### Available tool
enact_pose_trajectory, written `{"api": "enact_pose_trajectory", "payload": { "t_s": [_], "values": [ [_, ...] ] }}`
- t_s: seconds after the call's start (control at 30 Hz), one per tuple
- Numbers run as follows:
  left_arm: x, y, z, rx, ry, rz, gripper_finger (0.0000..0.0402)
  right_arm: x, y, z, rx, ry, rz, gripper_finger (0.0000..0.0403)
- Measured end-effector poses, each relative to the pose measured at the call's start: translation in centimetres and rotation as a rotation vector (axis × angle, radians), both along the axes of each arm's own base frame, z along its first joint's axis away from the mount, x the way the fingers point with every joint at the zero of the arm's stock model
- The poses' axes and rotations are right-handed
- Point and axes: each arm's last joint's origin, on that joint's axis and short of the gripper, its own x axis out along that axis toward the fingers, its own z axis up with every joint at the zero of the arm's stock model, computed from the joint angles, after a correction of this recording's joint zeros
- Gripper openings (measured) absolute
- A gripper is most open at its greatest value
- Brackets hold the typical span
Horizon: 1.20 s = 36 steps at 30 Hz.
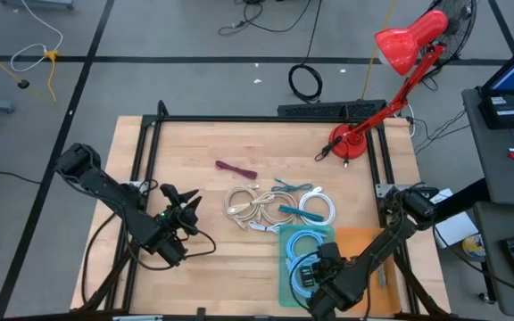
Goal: Pick & Place USB Port
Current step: Put the light blue charger cable into the blue bin, then put the pink charger cable into the orange bin
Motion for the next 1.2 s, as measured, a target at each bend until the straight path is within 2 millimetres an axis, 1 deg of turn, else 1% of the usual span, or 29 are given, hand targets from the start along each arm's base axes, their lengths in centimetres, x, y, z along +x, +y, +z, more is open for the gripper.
{"api": "enact_pose_trajectory", "payload": {
  "t_s": [0.13,0.33,0.5,0.63,0.77,0.87,1.07,1.2],
  "values": [
    [0.0,0.0,0.0,0.0,-0.001,0.0,0.0118,0.8,-0.3,-0.1,0.029,-0.01,0.03,0.0162],
    [0.0,0.0,0.0,-0.001,-0.02,0.004,0.0118,1.5,-0.8,-0.1,0.036,-0.014,0.08,0.0149],
    [0.1,0.0,0.2,0.028,-0.075,0.002,0.0118,2.1,-1.6,0.4,-0.041,-0.071,0.136,0.0139],
    [0.1,0.0,0.3,0.057,-0.13,-0.002,0.0118,2.5,-2.7,1.9,-0.164,-0.19,0.214,0.0133],
    [0.2,0.0,0.4,0.062,-0.166,-0.004,0.0118,3.0,-3.8,3.9,-0.351,-0.337,0.318,0.013],
    [0.4,-0.1,0.4,0.06,-0.185,-0.006,0.0118,3.2,-4.7,5.4,-0.484,-0.397,0.39,0.013],
    [0.5,-0.1,0.5,0.064,-0.217,-0.004,0.0118,3.9,-6.9,7.1,-0.685,-0.382,0.477,0.013],
    [0.7,0.2,0.4,0.044,-0.24,0.024,0.0118,4.9,-9.0,7.5,-0.731,-0.305,0.496,0.013]
  ]
}}
